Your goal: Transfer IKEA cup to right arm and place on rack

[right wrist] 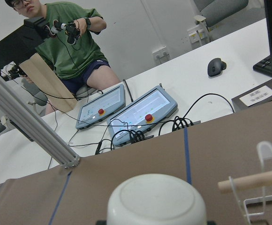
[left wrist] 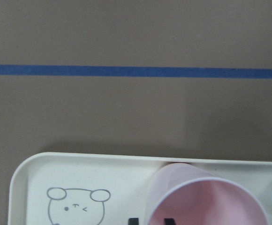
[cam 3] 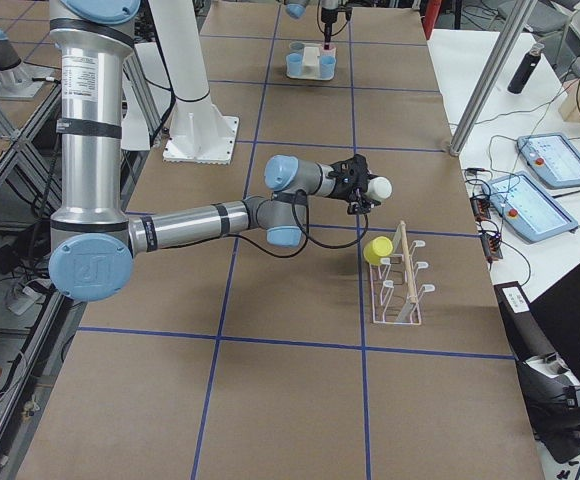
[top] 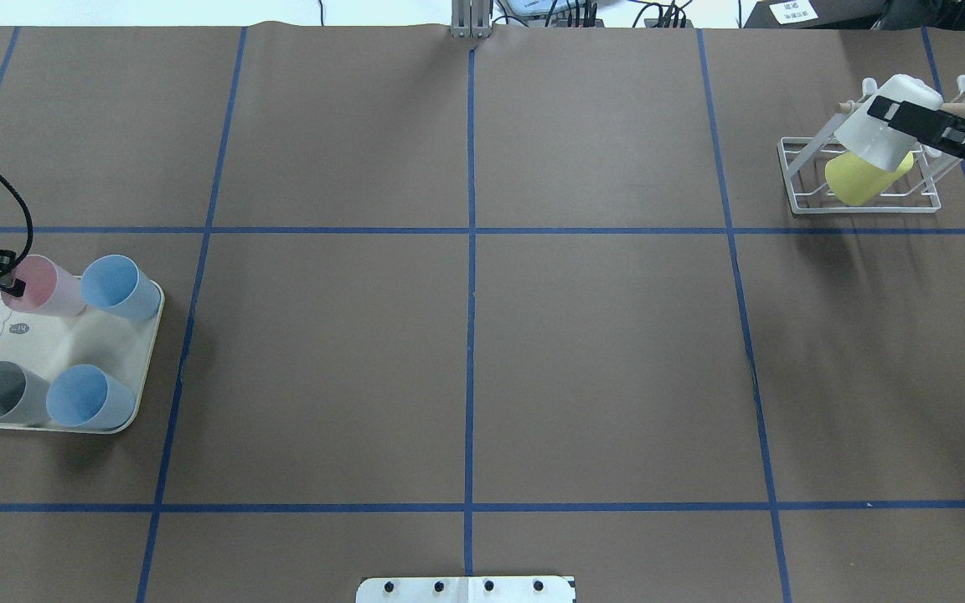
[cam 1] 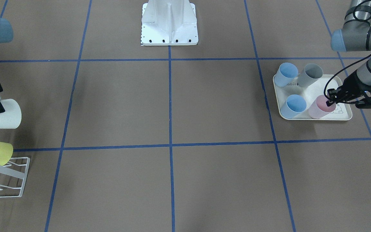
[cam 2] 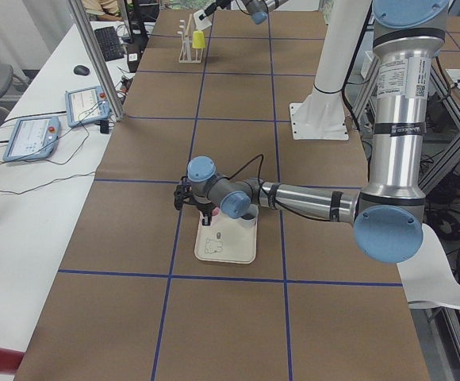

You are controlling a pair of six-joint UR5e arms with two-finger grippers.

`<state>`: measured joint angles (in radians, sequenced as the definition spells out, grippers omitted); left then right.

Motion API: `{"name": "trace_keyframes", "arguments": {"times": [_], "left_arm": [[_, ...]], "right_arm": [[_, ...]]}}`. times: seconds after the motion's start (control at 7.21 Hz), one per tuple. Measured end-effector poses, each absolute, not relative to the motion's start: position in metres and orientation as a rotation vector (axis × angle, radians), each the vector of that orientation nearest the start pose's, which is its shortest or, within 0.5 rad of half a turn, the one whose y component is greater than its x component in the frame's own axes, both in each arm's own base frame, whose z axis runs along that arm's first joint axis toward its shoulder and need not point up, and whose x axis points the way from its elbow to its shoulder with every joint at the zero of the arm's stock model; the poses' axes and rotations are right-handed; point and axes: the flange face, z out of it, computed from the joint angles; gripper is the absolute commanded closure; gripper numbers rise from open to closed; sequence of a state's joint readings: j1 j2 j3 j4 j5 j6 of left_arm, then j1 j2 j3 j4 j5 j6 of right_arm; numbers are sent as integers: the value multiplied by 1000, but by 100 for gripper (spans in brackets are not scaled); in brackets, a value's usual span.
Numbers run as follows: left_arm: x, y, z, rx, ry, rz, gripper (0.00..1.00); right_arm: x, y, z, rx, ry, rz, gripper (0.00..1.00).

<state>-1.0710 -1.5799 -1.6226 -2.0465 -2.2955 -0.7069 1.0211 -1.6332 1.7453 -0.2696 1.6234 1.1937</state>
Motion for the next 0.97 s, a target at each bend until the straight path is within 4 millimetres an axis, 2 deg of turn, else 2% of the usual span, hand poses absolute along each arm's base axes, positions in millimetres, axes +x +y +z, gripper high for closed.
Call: {"name": "trace_keyframes", "arguments": {"times": [0.28, 0.42, 0.55, 0.97], "left_arm": [[190, -497, 553, 28, 885, -1, 100], [183, -502, 535, 33, 883, -17, 100], [171, -507, 520, 44, 883, -38, 100], [140, -519, 498, 87, 889, -79, 100]], "right_arm": [[-111, -489, 498, 932, -987, 476, 95], [-100, -492, 512, 939, -942, 481, 95], [-93, -494, 525, 943, -904, 492, 95], [-87, -502, 557, 956, -801, 496, 91]]}}
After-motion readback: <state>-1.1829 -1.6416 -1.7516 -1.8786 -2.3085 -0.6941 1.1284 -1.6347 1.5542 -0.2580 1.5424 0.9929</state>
